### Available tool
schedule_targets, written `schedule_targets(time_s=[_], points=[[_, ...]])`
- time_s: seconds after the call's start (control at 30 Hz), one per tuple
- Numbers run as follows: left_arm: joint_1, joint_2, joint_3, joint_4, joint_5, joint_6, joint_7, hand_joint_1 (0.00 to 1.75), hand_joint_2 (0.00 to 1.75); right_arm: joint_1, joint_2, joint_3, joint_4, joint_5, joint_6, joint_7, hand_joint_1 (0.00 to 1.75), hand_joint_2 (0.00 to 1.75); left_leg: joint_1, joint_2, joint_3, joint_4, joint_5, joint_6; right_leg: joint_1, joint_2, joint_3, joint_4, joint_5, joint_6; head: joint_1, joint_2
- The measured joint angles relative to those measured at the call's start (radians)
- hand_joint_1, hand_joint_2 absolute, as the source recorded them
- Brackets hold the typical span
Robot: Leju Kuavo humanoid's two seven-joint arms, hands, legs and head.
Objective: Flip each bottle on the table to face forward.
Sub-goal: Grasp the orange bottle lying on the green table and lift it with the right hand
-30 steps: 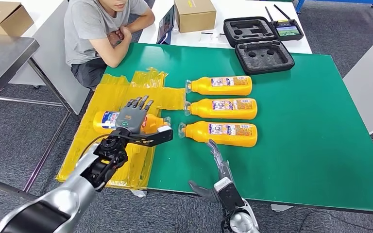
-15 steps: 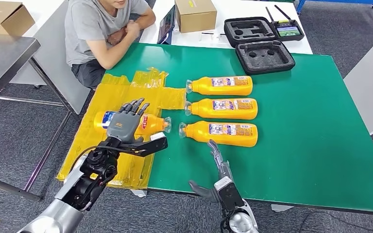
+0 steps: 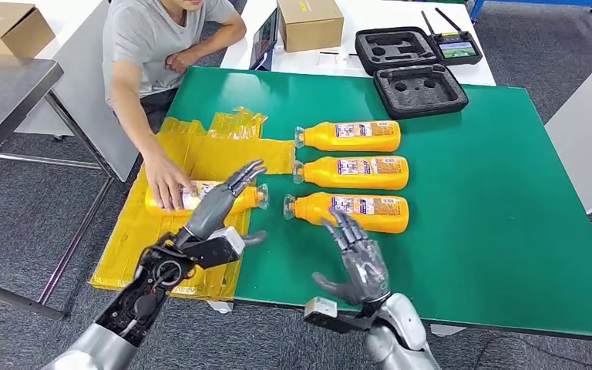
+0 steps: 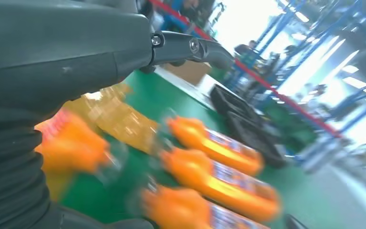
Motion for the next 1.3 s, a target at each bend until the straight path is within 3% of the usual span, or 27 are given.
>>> schedule_targets(time_s=[0.1, 0.3, 0.47, 0.7, 1.3], points=[[0.028, -0.031, -0.003, 0.025, 0.072, -0.001, -0.046, 0.00, 1.75, -0.029, -0.027, -0.052, 0.012, 0.016, -0.002, 0.025, 0.00, 1.75, -0.001, 0.000, 0.000, 0.000, 0.000, 0.000, -0.001, 0.000, 0.000, 0.000, 0.000, 0.000, 0.000, 0.000], [0.056, -0.070, -0.005, 0.038, 0.152, -0.033, -0.058, 0.00, 1.75, -0.073, -0.076, -0.082, 0.044, -0.038, 0.015, 0.036, 0.00, 1.75, -0.001, 0.000, 0.000, 0.000, 0.000, 0.000, -0.001, 0.000, 0.000, 0.000, 0.000, 0.000, 0.000, 0.000], [0.076, -0.087, -0.005, 0.037, 0.211, -0.019, -0.060, 0.00, 1.75, -0.089, -0.109, -0.090, 0.069, -0.122, 0.070, 0.016, 0.00, 1.75, -0.001, 0.000, 0.000, 0.000, 0.000, 0.000, -0.001, 0.000, 0.000, 0.000, 0.000, 0.000, 0.000, 0.000], [0.082, -0.100, -0.013, 0.012, 0.298, -0.017, -0.061, 0.00, 1.75, -0.113, -0.137, -0.090, 0.117, -0.113, 0.080, 0.032, 0.00, 1.75, -0.001, 0.000, 0.000, 0.000, 0.000, 0.000, -0.001, 0.000, 0.000, 0.000, 0.000, 0.000, 0.000, 0.000], [0.074, -0.112, -0.073, -0.034, 0.437, -0.028, -0.061, 0.00, 1.75, -0.236, -0.169, -0.066, 0.331, 0.134, 0.053, 0.172, 0.00, 1.75, -0.001, 0.000, 0.000, 0.000, 0.000, 0.000, -0.001, 0.000, 0.000, 0.000, 0.000, 0.000, 0.000, 0.000]])
